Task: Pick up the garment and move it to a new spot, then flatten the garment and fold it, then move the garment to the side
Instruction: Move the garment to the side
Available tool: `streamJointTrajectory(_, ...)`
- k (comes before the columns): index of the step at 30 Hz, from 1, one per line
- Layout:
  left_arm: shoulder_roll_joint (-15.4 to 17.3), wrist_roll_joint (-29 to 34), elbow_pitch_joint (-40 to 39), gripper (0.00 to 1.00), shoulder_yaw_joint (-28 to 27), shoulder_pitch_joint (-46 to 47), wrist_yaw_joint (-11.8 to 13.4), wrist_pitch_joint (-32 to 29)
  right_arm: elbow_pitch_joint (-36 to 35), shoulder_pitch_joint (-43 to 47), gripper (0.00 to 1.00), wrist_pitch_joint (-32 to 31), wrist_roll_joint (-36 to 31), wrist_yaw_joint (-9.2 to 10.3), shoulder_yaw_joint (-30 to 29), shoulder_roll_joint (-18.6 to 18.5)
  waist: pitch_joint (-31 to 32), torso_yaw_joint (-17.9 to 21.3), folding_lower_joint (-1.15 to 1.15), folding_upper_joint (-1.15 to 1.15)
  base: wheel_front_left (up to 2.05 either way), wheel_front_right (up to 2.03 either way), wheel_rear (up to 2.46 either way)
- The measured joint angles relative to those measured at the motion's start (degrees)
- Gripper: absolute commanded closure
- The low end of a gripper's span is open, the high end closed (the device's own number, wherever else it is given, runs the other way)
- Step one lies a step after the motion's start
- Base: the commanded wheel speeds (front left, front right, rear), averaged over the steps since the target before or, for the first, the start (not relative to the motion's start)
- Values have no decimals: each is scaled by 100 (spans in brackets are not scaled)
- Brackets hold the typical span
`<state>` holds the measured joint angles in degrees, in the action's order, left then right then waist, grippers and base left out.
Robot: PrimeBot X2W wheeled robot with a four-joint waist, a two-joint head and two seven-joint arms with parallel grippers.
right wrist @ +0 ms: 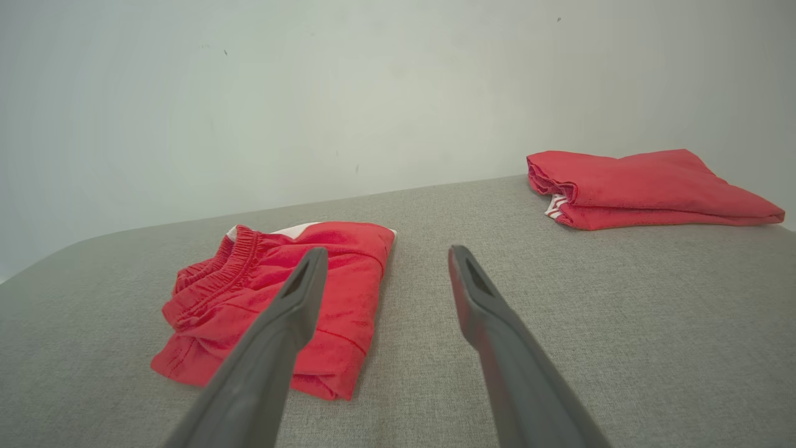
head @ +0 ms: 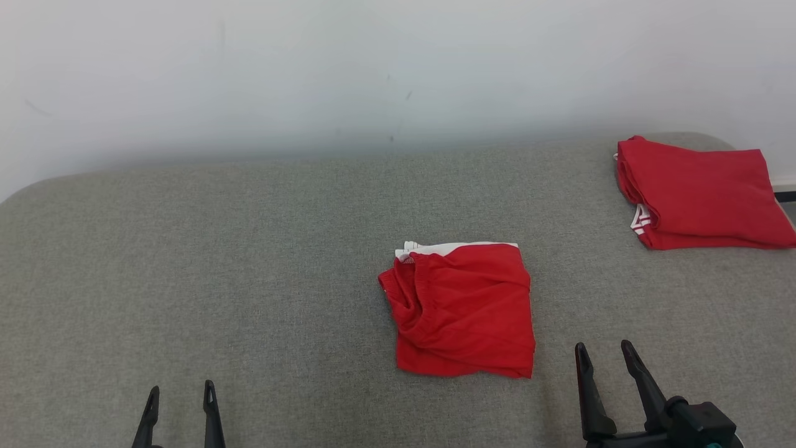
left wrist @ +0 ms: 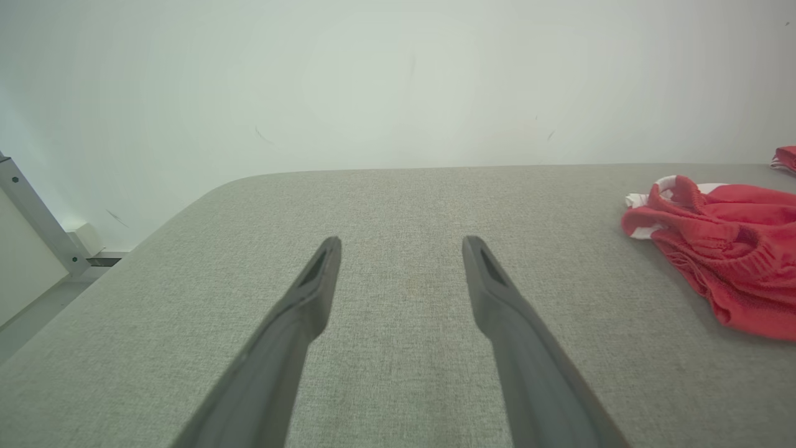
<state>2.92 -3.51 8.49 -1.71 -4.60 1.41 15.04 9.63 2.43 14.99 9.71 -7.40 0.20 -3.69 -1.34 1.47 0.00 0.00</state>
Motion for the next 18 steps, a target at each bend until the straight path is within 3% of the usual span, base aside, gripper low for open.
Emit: streamJointTrajectory(18,1,41,2,0,38,-41,-32,0,64,2,0,1,-63,0,24,22,-10,-22,0,0,0,0,0)
